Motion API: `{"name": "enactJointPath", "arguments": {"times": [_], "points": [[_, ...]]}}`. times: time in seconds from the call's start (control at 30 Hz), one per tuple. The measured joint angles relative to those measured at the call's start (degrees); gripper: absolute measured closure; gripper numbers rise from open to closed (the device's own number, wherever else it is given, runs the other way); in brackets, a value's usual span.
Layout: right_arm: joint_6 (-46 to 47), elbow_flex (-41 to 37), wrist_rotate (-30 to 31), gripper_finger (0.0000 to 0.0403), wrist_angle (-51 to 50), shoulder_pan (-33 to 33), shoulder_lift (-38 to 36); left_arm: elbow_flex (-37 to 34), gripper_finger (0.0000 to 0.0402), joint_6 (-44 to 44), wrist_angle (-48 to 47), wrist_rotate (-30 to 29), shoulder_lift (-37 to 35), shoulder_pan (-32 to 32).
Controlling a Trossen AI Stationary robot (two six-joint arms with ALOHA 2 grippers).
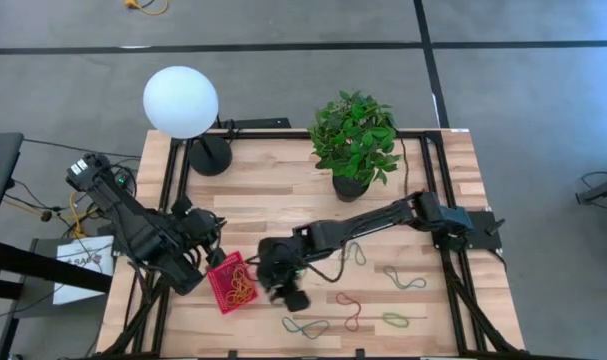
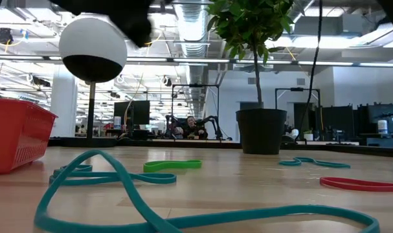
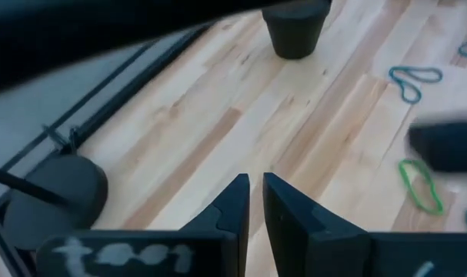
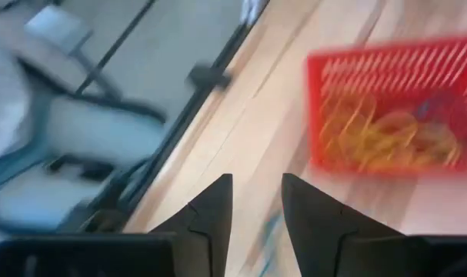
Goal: Pick and place items into bin
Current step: Put the blue rubber band into the red bin
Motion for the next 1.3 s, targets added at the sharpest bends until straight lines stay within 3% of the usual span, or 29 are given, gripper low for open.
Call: {"name": "enactJointPath", "arguments": {"times": [0.27,0.43,0.57,0.63,0.8,1.0,1.17,1.3], "points": [[2.81,0.00,1.26,0.0300,-18.25,-0.16,-13.89,-0.02,0.0372,-3.30,4.06,2.70,2.61,0.01],[7.23,-3.61,9.35,0.0301,-26.48,2.39,-24.84,-0.02,0.0372,-2.52,4.80,4.21,2.63,-1.64],[11.95,-16.09,21.78,0.0301,-24.18,7.48,-35.81,-0.02,0.0372,-2.31,5.53,-1.06,2.63,-4.41],[17.36,-25.03,24.69,0.0301,-21.85,10.04,-41.33,-0.02,0.0372,-2.40,5.84,-1.27,2.64,-5.87],[41.17,-45.55,24.30,0.0301,-21.26,15.47,-52.76,-0.02,0.0372,-5.27,5.87,-2.77,2.71,-9.82],[65.86,-62.51,22.74,0.0301,-23.56,21.81,-61.18,-0.02,0.0372,-5.15,6.47,-12.17,2.92,-11.32],[77.79,-72.85,19.02,0.0301,-19.35,24.86,-60.82,-0.02,0.0372,-4.92,6.30,-10.73,2.92,-11.31],[81.77,-75.15,17.91,0.0301,-9.52,25.74,-56.87,-0.02,0.0372,-4.86,6.30,-8.47,2.92,-11.30]]}}
